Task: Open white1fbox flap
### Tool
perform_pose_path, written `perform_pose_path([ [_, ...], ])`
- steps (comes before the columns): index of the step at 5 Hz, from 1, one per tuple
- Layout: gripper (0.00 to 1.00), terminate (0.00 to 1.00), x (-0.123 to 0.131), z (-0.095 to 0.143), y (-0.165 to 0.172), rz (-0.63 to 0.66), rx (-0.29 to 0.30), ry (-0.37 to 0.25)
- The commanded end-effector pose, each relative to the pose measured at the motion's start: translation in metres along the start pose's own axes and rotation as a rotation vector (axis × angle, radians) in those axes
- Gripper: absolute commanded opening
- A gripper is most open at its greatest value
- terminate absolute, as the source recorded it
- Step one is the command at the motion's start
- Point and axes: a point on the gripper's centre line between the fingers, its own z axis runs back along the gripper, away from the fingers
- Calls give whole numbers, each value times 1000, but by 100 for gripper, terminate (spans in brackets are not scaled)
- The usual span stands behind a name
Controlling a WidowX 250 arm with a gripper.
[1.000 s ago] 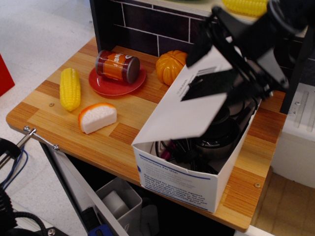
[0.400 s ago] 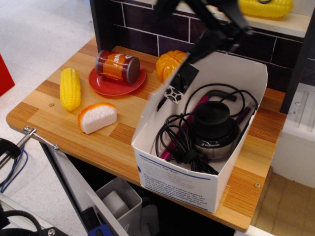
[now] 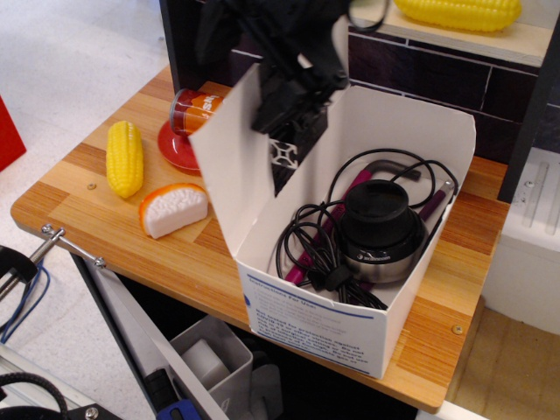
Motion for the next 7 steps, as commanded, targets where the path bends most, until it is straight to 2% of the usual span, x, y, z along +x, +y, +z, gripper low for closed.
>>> perform_pose_path([
  [1,100,0,-7,-10,22,19,-13,-73],
  [2,100,0,-11,-27,30,44,-91,-81],
  [3,100,0,-4,-17,31,71,-221,-5],
  [4,100,0,3,11,22,148,-259,46],
  [5,100,0,4,26,28,151,-243,67],
  [6,100,0,0,14,33,126,-212,36],
  [7,100,100,-5,-8,39,102,-217,-16],
])
